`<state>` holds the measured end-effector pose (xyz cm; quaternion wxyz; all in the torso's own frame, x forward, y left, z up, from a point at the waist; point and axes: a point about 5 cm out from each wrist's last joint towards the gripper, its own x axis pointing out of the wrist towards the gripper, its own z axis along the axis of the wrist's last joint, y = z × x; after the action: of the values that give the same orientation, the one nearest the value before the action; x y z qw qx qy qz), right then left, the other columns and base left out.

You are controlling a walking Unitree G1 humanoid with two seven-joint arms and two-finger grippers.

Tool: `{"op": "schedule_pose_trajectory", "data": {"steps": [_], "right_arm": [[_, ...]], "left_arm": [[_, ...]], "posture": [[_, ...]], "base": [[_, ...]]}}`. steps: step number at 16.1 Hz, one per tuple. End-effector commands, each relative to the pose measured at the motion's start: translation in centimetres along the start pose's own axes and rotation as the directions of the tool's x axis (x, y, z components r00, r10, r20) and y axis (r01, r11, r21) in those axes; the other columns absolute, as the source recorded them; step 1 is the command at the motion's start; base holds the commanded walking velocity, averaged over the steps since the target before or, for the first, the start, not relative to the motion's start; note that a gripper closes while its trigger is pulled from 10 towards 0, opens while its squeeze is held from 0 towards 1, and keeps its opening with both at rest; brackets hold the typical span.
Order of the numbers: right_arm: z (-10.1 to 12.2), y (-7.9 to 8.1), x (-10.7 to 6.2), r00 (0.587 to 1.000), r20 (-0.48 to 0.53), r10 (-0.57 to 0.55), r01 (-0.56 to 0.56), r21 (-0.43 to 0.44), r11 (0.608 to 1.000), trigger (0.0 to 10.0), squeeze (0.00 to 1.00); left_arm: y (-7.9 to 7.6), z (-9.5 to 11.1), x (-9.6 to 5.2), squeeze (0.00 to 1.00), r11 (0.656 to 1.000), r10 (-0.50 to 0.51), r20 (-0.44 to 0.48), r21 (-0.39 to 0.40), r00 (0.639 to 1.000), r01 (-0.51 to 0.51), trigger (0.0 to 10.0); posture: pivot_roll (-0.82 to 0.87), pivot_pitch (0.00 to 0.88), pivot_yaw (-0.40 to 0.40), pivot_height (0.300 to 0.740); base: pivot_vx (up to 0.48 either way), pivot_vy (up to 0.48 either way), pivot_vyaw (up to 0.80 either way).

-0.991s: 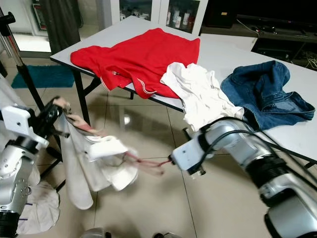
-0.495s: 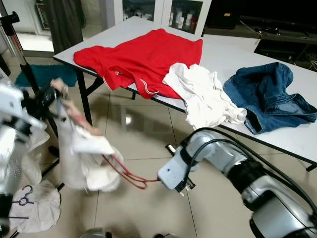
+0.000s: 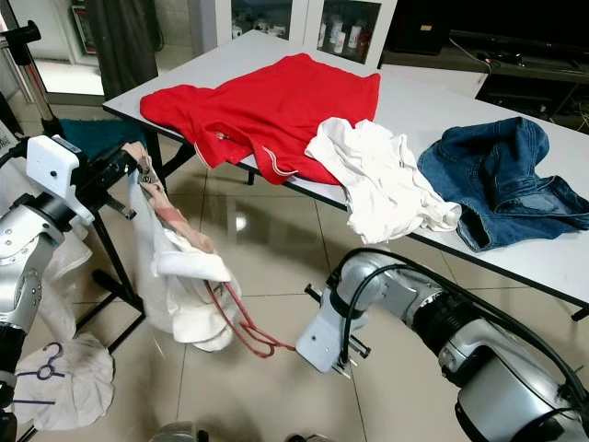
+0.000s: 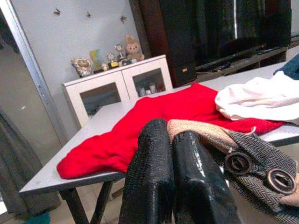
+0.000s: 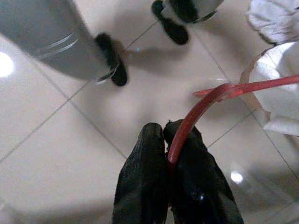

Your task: Hang hanger

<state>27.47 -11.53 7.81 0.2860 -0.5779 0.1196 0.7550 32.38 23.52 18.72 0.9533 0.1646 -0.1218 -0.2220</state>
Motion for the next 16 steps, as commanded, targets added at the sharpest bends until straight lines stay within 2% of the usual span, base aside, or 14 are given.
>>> {"op": "schedule_pose_trajectory", "data": {"steps": [1,2,3,4,6,8,11,13,14,16], "right_arm": [[-0.5,2.1,1.3,0.987,-0.051,0.150,-0.151,-0.021,0.988,0.0,0.00],[-0.2,-0.4,1.4,0.999,-0.046,-0.016,0.016,-0.012,1.000,0.0,0.00],[-0.1,-3.4,0.7,0.980,-0.050,-0.193,0.195,0.028,0.980,0.0,0.00],[-0.1,-5.2,-0.1,0.952,-0.057,-0.302,0.305,0.073,0.949,0.0,0.00],[0.0,-6.7,-0.9,0.920,-0.051,-0.388,0.391,0.134,0.911,0.0,0.00],[-0.1,-7.4,-1.5,0.897,-0.043,-0.439,0.439,0.177,0.881,0.0,0.00],[-0.2,-7.5,-1.2,0.898,-0.060,-0.436,0.440,0.178,0.880,0.0,0.00],[-1.3,-5.8,-0.5,0.936,-0.102,-0.338,0.352,0.194,0.916,0.0,0.00],[-2.0,-4.7,-0.5,0.947,-0.120,-0.299,0.319,0.214,0.923,0.0,0.00],[-2.5,-3.9,-0.8,0.953,-0.114,-0.280,0.299,0.239,0.924,0.0,0.00]], "left_arm": [[2.0,2.5,0.2,0.00,0.995,0.058,0.093,0.072,0.994,-0.065,10.0],[1.1,2.7,0.4,0.00,0.997,-0.009,0.094,0.076,0.996,0.002,10.0],[-0.7,2.2,0.4,0.00,0.991,-0.124,0.057,0.065,0.991,0.121,10.0],[-2.1,1.6,0.2,0.00,0.976,-0.214,0.013,0.050,0.977,0.213,10.0],[-3.4,0.8,-0.2,0.00,0.957,-0.289,-0.031,0.013,0.957,0.290,10.0],[-4.2,-0.1,-0.8,0.00,0.947,-0.320,-0.061,-0.024,0.945,0.319,10.0],[-4.0,0.2,-0.9,0.00,0.951,-0.306,-0.043,-0.050,0.951,0.304,10.0],[-2.8,0.7,-1.0,0.00,0.966,-0.259,-0.036,-0.033,0.965,0.258,10.0],[-2.1,0.8,-1.2,0.00,0.972,-0.232,-0.036,-0.031,0.972,0.231,10.0],[-1.5,0.8,-1.5,0.00,0.978,-0.206,-0.043,-0.022,0.978,0.206,10.0]], "posture": [[0.13,0.019,-0.077,0.740],[0.13,0.021,-0.080,0.740],[0.13,0.021,-0.080,0.740],[0.13,0.021,-0.080,0.740],[0.13,0.021,-0.080,0.740],[0.13,0.021,-0.080,0.740],[0.14,0.021,-0.085,0.740],[0.14,0.019,-0.086,0.740],[0.14,0.019,-0.091,0.740],[0.14,0.019,-0.089,0.740]], "base": [[0.000,0.000,0.00],[0.000,0.000,0.00],[0.000,0.000,0.00],[0.000,0.000,0.00],[0.000,0.000,0.00],[0.000,0.000,0.00],[0.000,0.000,0.00],[0.000,0.000,0.00],[0.000,0.000,0.00],[0.000,0.000,0.00]]}}
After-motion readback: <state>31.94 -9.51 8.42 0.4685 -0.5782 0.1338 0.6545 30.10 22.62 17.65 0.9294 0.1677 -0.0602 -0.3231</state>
